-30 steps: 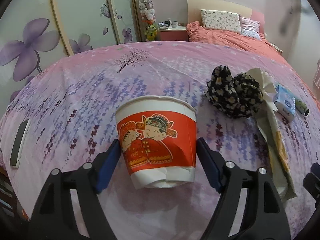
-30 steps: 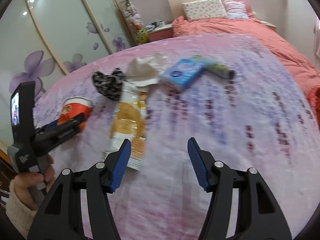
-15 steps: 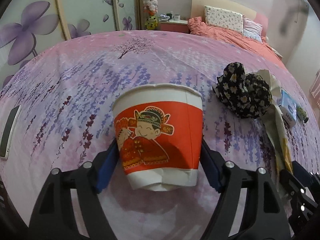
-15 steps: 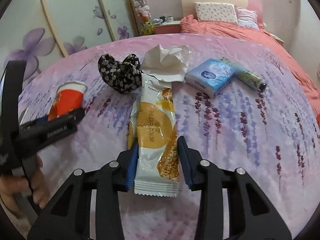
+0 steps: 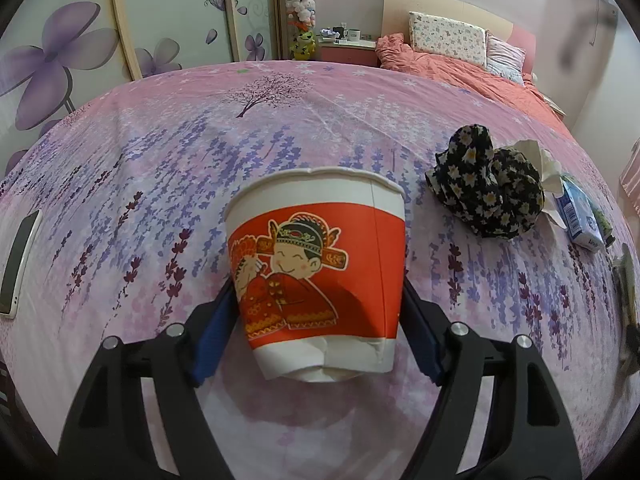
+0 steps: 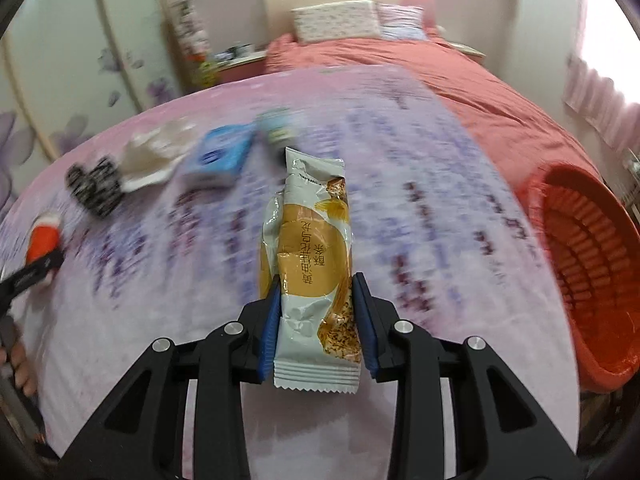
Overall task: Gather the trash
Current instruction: 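Grasp the snack wrapper with the right tool while the left tool holds the cup, then carry the cup and wrapper over the orange basket and open both tools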
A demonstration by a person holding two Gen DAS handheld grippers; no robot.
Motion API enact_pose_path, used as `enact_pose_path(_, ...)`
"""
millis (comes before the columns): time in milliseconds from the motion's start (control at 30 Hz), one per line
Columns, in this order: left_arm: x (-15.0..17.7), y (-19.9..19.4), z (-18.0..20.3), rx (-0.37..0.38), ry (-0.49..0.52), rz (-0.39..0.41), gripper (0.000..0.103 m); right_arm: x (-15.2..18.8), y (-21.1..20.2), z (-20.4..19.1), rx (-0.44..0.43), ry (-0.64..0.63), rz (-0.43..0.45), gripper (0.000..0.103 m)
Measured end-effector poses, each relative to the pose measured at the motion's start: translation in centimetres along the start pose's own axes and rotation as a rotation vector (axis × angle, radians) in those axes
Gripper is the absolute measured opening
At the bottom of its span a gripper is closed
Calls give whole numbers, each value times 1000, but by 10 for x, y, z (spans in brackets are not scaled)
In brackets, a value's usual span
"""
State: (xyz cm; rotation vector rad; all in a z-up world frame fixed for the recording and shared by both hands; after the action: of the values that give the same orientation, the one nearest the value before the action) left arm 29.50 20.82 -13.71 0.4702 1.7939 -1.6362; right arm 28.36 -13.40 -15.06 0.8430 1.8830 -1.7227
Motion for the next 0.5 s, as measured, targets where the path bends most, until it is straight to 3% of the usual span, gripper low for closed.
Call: enact_pose_path(500,0,0,-1,0,-1,0,74,-8,13,7,31,-20,12,40)
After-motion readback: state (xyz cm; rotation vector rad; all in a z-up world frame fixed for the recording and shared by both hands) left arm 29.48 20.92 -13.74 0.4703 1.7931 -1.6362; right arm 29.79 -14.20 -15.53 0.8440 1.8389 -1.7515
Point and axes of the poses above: each gripper's, at about its wrist camera, not at the fingertips, and y roughly the way its jaws point, z to its right, x to its underside, the point moved 5 cm from there along y, roughly the way its jaws point, and after that the axes turned 6 degrees about z, right-handed, at the moved point
